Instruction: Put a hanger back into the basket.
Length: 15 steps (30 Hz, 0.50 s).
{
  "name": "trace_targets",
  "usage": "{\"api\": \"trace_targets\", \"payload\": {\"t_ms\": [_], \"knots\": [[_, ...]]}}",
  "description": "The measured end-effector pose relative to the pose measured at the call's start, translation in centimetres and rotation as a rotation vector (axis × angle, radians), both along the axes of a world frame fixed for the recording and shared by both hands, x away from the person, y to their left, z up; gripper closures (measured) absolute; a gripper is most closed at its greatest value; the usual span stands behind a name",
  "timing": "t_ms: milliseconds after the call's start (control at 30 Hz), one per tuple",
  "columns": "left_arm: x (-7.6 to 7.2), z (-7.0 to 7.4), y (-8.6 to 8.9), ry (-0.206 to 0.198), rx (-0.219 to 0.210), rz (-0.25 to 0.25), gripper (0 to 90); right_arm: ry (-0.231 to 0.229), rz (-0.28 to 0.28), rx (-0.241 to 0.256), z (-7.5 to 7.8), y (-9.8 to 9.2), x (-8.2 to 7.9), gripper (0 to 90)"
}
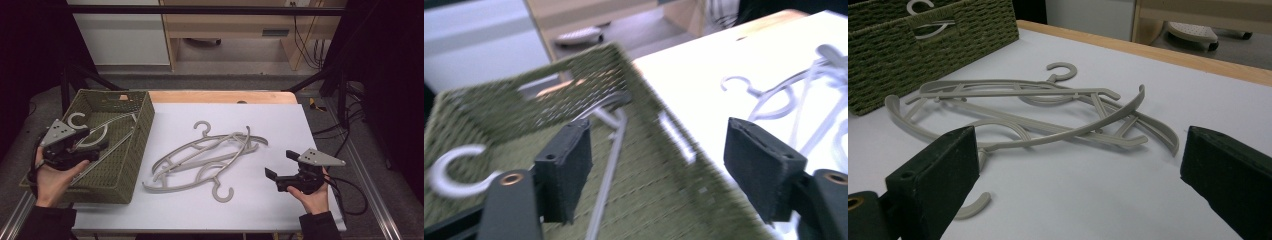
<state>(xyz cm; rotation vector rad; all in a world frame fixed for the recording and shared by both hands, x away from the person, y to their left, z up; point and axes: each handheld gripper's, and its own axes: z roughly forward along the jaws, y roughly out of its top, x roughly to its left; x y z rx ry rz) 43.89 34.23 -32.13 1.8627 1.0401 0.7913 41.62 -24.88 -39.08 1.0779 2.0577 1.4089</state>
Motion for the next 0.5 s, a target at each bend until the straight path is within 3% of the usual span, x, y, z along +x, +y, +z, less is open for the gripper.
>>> {"api": "trace_targets", "payload": {"t_ms": [200, 500], "knots": [[-1.1, 0.0, -3.0, -0.050, -0.049, -0.096, 15.8, -0.003, 0.002, 0.003, 0.0, 0.0, 0.0, 2.4], [-2.0, -1.2, -7.8, -0.047, -0.052, -0.217, 13.2, -0.006, 0.005, 0.004, 0.0, -0.1, -0.1, 2.4]]}}
